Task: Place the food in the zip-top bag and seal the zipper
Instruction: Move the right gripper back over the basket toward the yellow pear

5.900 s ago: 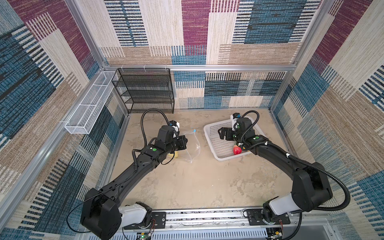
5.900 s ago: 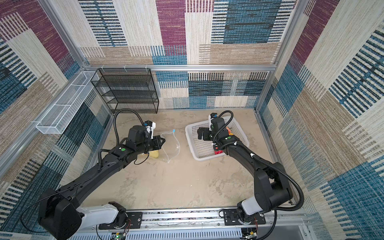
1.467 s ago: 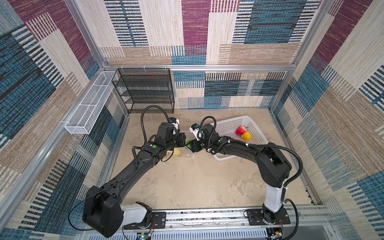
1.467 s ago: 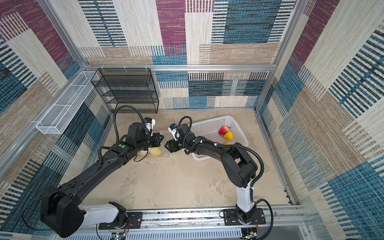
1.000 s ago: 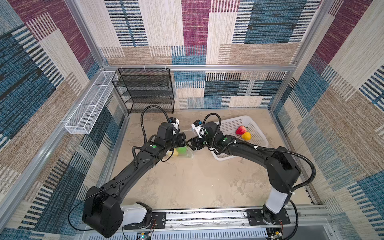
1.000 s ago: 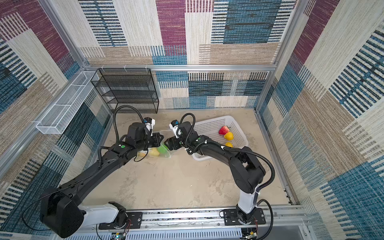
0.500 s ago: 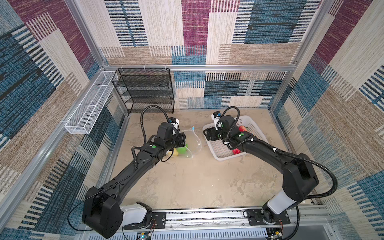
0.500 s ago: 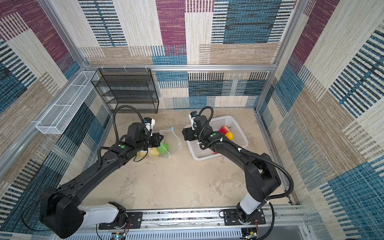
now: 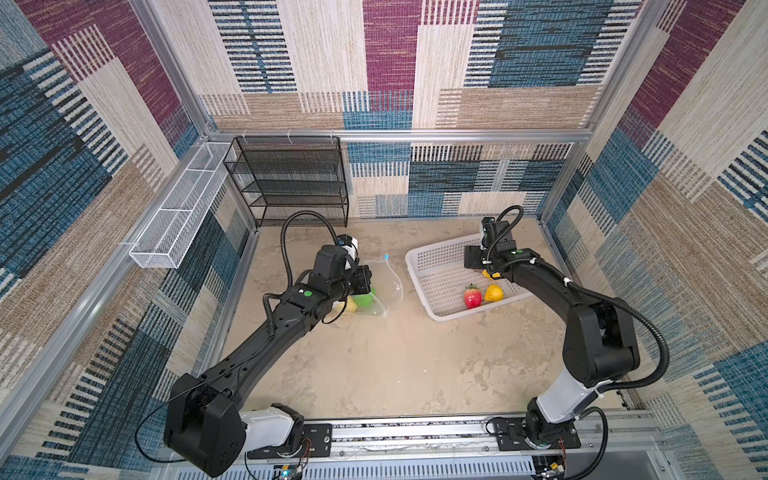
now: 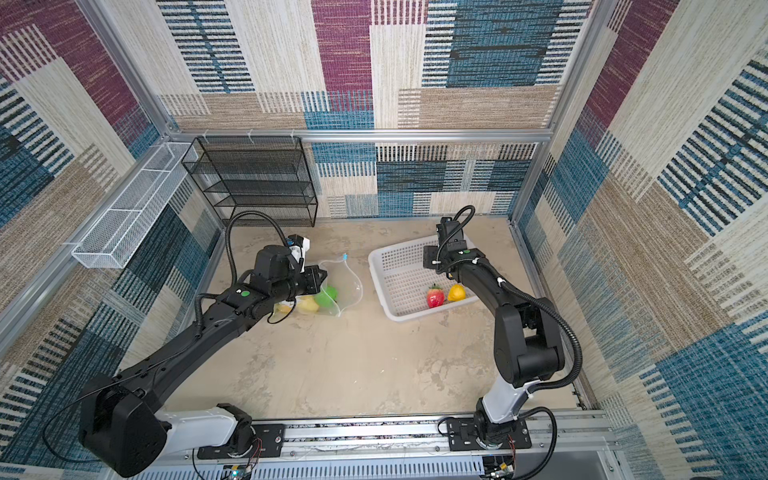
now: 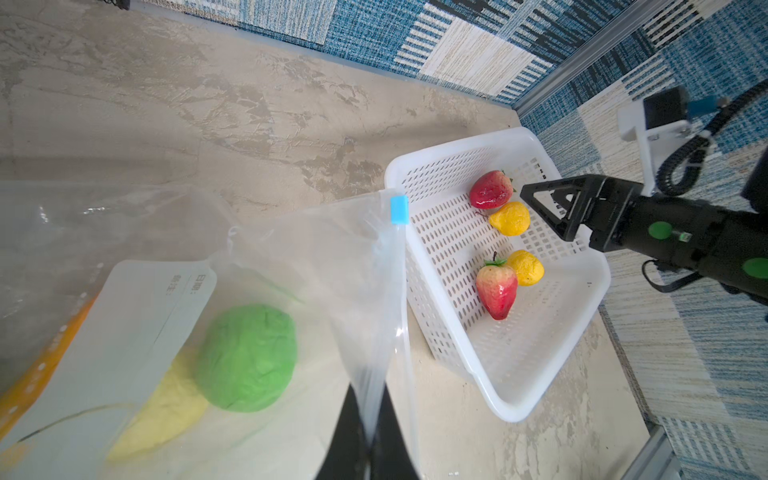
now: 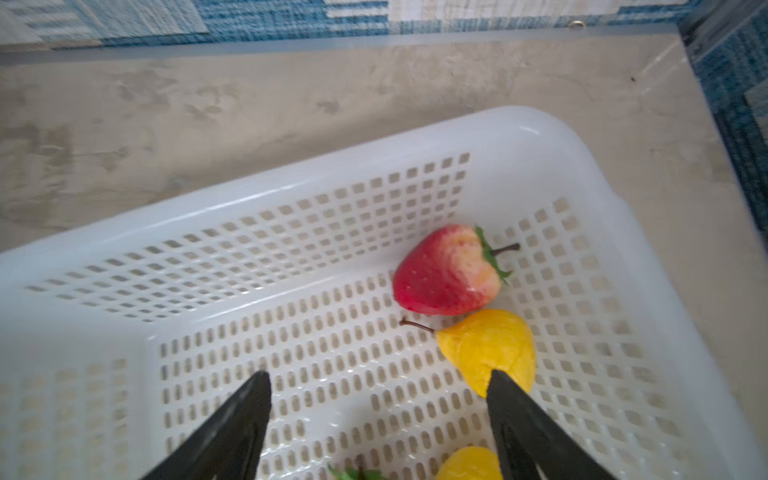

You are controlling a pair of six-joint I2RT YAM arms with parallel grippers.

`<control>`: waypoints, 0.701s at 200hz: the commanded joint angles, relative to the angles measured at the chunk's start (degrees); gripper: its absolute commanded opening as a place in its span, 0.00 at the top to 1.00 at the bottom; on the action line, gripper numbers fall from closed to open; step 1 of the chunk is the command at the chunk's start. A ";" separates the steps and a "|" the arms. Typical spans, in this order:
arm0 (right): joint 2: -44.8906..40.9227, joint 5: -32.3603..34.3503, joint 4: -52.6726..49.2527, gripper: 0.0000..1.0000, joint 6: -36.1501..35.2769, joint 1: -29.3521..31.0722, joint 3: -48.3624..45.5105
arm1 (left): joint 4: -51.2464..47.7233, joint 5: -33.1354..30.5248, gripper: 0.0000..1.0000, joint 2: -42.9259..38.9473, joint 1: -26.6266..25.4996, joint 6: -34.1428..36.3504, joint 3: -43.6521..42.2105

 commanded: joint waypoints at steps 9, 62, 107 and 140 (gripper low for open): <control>2.22 3.42 -0.47 0.17 -1.14 -3.56 -0.81 | 0.54 0.82 1.00 0.24 0.03 -0.17 -0.16; 7.01 0.55 1.79 0.18 -3.19 -6.29 0.87 | 0.52 0.93 1.00 0.75 0.03 -0.17 -0.07; 11.10 -1.89 1.82 0.19 -3.52 -6.31 3.28 | 0.41 1.17 1.00 0.77 0.03 -0.19 0.02; 10.68 -5.61 2.73 0.20 -3.05 -6.28 1.61 | 0.40 1.02 1.00 0.75 0.03 -0.20 -0.07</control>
